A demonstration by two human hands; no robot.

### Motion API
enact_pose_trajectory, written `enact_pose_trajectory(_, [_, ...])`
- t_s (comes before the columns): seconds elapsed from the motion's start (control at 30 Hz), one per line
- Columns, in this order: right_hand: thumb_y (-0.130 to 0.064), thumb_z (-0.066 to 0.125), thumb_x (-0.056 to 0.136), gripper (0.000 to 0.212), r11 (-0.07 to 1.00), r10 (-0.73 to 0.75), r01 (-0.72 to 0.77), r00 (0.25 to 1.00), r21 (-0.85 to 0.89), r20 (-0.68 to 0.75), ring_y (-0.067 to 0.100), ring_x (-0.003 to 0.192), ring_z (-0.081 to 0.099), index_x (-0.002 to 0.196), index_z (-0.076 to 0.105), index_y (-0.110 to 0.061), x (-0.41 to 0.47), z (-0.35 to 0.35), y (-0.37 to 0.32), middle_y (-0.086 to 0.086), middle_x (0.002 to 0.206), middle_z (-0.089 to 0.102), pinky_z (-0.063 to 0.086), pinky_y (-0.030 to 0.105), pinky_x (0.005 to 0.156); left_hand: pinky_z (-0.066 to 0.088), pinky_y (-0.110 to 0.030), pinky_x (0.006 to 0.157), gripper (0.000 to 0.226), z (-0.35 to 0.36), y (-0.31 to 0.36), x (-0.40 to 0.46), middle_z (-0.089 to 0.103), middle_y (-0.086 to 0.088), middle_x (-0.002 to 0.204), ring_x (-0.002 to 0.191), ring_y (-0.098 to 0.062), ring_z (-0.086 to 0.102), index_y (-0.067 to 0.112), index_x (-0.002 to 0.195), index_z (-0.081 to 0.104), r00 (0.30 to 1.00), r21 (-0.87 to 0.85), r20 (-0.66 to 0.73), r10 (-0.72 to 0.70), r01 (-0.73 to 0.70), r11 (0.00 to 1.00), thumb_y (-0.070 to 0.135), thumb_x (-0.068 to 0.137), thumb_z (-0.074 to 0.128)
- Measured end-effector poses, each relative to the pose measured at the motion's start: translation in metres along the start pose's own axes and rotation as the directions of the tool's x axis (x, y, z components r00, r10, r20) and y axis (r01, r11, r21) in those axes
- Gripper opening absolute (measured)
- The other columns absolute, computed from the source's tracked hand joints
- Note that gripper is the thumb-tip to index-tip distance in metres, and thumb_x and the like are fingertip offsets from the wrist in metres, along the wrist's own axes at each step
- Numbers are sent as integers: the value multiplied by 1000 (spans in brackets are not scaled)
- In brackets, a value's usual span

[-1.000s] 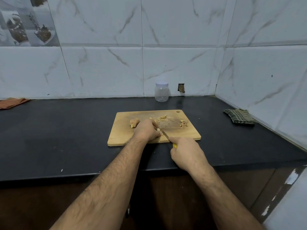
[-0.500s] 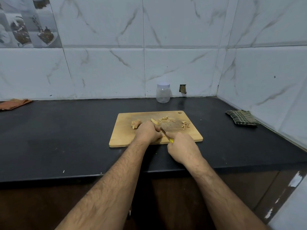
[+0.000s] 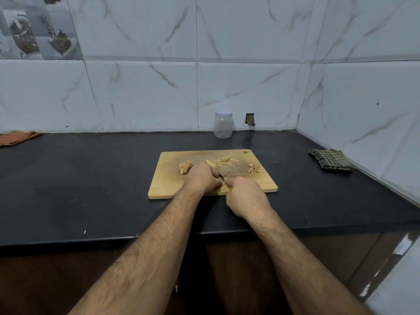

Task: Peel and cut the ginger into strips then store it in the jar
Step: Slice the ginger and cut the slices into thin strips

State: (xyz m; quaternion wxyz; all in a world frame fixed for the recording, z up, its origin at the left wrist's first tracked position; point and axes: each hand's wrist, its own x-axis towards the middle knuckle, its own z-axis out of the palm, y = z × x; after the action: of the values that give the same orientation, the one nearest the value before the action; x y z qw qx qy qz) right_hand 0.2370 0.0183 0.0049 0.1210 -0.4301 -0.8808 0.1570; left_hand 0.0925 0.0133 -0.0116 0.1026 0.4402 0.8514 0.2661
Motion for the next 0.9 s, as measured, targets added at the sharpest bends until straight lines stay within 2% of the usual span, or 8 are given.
enact_pose_trajectory(0.2, [-7,48,94,61,1000,-2,2,1000,-25,6,24,119,56,147,45,-36,-8,-1,2,4,134,59,51,33,86,52,-33,95,15,0,0,-1,74,7,105,105,-14,64,29,100,78,1000,-12,-7,-4,4,1000,30,85,74])
enact_pose_trajectory(0.37, [-10,48,94,54,999,15,-13,999,-35,30,23,111,57,141,50,-37,-23,-3,14,3,126,60,54,36,86,50,-33,98,22,-1,1,-3,72,6,113,110,-15,62,28,108,76,1000,-9,-10,-7,7,1000,30,87,73])
enact_pose_trajectory(0.53, [-13,48,96,54,999,39,-39,999,1,3,22,117,56,145,48,-36,-28,-2,19,2,133,59,54,36,91,49,-33,99,24,-1,1,-6,72,5,115,112,-16,61,27,112,75,1000,-16,-20,-16,15,1000,30,88,72])
enact_pose_trajectory(0.67, [-13,48,95,52,999,34,-34,999,14,-11,22,112,58,143,50,-33,-20,-3,16,3,131,61,54,35,87,49,-33,98,25,-1,2,-8,72,4,115,111,-17,61,30,114,74,1000,-10,-21,-13,13,1000,32,89,71])
enact_pose_trajectory(0.9, [-13,48,95,56,998,18,-15,999,66,-39,20,120,56,146,47,-35,-10,1,11,-1,141,56,52,32,90,48,-32,100,20,2,-1,-6,72,5,114,114,-18,61,26,107,77,999,-34,-50,-12,10,999,29,87,72])
